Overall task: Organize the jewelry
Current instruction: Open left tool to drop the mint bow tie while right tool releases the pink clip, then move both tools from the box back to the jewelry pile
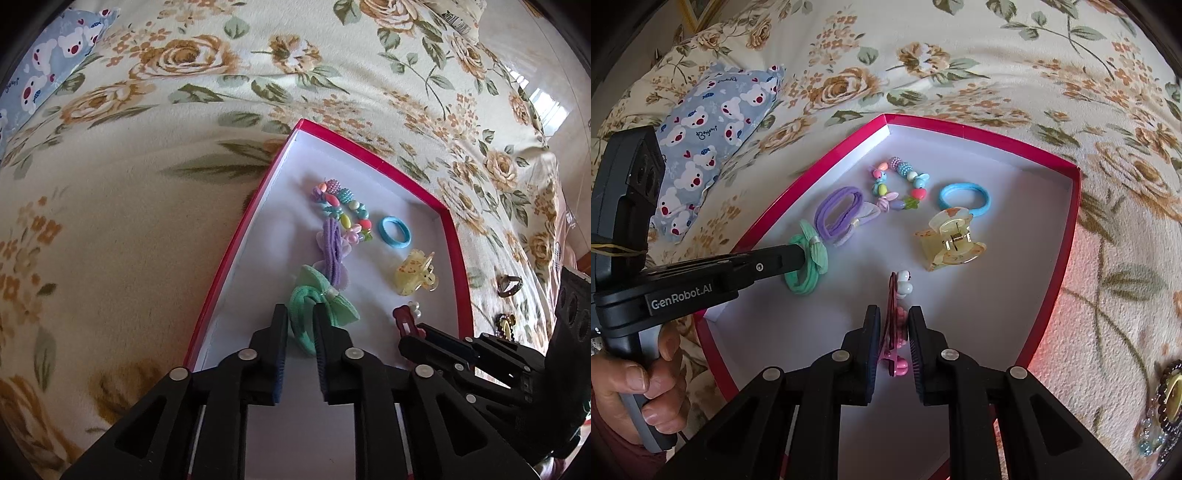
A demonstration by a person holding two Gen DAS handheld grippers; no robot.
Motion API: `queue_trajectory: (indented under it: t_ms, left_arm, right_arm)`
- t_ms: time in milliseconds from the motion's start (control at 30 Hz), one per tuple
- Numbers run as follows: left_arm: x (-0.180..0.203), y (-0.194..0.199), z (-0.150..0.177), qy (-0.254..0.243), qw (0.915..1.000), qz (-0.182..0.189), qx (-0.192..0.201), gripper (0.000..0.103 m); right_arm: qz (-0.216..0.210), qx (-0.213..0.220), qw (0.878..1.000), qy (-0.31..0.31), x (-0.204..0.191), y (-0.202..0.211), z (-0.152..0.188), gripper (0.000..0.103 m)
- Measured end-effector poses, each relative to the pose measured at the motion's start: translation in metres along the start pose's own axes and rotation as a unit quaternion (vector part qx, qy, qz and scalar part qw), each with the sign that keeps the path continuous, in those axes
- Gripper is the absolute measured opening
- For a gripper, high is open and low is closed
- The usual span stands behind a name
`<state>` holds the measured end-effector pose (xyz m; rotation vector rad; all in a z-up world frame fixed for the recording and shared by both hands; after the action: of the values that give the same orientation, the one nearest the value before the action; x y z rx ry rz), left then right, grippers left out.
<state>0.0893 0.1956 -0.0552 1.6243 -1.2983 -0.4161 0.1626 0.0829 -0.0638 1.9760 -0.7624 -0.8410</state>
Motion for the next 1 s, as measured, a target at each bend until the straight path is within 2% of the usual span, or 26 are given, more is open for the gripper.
queue_trajectory:
  t_ms: [133, 200, 267, 333, 567, 1000]
  left_arm:
    - [0.002, 0.008, 0.002, 0.001, 1.0, -0.004, 0.006, 0.026]
    - [0.001, 0.014, 0.003, 0.007, 0.9999, -0.008, 0.012, 0.048]
    - [-0.001, 0.022, 0.005, 0.015, 0.9996, -0.006, 0.021, 0.055]
    - [-0.002, 0.028, 0.007, 0.02, 0.9995, -0.003, 0.024, 0.055]
    - [0.008, 0.043, 0.016, 0.014, 0.9995, 0.004, 0.027, 0.058]
    - [0.06, 0.066, 0.03, -0.044, 0.9979, 0.038, 0.03, 0.059]
  right_arm:
    - [-0.003, 0.004, 1.0, -0.006, 0.001, 0.005, 0.0, 0.022]
    - [-0.006, 0.011, 1.0, -0.01, 0.003, 0.012, 0.0, 0.023]
    - [-0.006, 0.023, 1.0, -0.014, 0.005, 0.023, 0.0, 0.029]
    - [-0.009, 0.034, 0.999, -0.022, 0.009, 0.034, 0.001, 0.035]
    - [-0.007, 0.066, 0.996, -0.055, 0.03, 0.073, 0.014, 0.039]
    - [0.047, 0.1, 0.986, -0.129, 0.093, 0.135, 0.065, 0.04]
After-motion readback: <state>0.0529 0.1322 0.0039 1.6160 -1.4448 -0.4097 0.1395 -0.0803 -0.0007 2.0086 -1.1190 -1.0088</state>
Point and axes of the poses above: each gripper's, at about its wrist camera, not at the fingertips, and y roughly against the way its jaws point, x to its right, z to its underside, the point moved 1 cm from there along -y, roughly the way its jaws point, and after that the axes turned 2 degrees about -z, right-handed, at the moved point
